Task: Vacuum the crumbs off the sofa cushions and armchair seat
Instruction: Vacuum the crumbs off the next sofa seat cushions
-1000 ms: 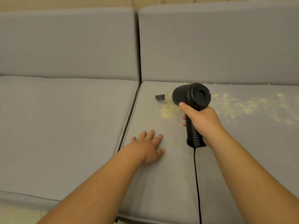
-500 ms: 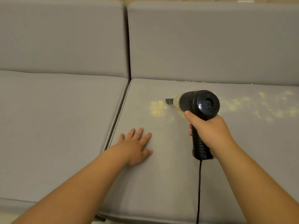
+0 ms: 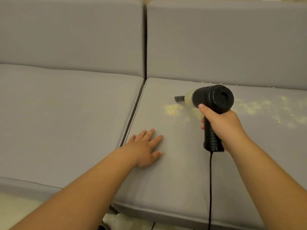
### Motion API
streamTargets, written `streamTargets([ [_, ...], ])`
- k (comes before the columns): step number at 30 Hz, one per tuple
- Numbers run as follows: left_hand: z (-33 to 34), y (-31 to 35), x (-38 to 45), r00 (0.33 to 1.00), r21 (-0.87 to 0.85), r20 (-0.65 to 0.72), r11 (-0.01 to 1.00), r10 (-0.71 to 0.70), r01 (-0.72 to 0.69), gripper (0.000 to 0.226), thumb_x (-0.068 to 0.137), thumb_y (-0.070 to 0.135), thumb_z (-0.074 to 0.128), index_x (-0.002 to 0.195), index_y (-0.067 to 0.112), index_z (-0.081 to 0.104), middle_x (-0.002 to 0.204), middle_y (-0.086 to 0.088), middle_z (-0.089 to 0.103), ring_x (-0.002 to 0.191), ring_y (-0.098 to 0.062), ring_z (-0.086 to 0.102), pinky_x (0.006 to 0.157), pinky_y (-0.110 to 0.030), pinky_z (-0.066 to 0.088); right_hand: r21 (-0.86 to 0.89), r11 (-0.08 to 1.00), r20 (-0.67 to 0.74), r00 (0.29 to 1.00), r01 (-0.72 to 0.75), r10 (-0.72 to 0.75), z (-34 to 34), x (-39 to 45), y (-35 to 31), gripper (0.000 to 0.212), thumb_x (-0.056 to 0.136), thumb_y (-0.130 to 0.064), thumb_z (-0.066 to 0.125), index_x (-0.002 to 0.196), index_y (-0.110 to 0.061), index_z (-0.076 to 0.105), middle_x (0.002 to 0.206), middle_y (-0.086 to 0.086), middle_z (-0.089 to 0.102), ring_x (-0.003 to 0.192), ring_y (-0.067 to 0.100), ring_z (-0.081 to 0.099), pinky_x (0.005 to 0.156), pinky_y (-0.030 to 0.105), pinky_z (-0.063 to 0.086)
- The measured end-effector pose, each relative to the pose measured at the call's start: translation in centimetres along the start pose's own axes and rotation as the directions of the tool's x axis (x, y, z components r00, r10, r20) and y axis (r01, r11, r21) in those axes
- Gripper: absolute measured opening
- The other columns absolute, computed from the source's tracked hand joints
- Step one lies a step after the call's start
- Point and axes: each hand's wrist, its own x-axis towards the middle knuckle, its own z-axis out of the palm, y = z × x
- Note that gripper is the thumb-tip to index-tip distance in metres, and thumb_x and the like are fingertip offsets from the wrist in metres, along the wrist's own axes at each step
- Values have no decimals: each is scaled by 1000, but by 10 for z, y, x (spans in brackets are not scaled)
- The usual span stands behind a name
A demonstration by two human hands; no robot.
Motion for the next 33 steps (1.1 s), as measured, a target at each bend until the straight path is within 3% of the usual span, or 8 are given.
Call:
streamTargets([
  [8,-5,14,6,1000,-18,-19,1000,7,-7,68,106,63,25,163,44,-9,171,5,-23,158,-22,-17,126,-58,-3,-78,997,120,993,12,-2,5,-12,-2,27,91,-43,78,104,-20,72,89,9,78,73,20,75,67,32,58],
  [12,-4,11,19,1000,-21,3,999,-25,25,68,105,65,23,163,45,-9,171,5,-23,159,-23,-16,125,-61,-3,-151,986,2,998,67,-68,-5,-21,3,26,89,-44,79,93,-19,73,84,10,78,78,25,78,76,39,61],
  [16,0,11,27,999,7,17,999,-45,45,70,105,67,21,162,45,-12,171,4,-23,158,-24,-18,124,-63,-5,-97,995,-59,998,33,-38,-15,-22,7,22,92,-40,78,86,-22,68,87,15,77,87,34,77,83,45,60],
  [20,3,13,29,998,30,13,998,-58,58,73,103,69,20,162,43,-15,170,3,-25,157,-25,-21,123,-65,-7,-121,992,-7,1000,27,-28,-8,-23,9,25,91,-39,79,94,-15,72,92,17,77,82,32,78,78,42,62],
  [24,2,12,29,998,17,24,998,-57,57,72,103,69,20,161,45,-14,171,4,-24,158,-25,-21,123,-64,-7,-108,993,47,998,52,-47,-1,-21,3,22,92,-40,78,95,-20,73,92,14,78,69,19,75,64,30,58],
  [29,2,8,28,998,9,4,998,-60,60,68,104,68,20,161,49,-11,171,7,-22,158,-22,-19,123,-65,-6,-118,990,-3,997,75,-76,-7,-20,-3,20,92,-41,77,93,-22,71,90,11,78,74,22,77,66,31,57],
  [33,1,8,26,998,28,9,997,-66,66,74,99,75,26,158,54,-13,170,7,-25,157,-24,-21,122,-66,-8,-102,994,39,999,32,-28,-4,-22,1,16,93,-37,77,95,-21,73,92,14,77,65,16,73,60,28,55],
])
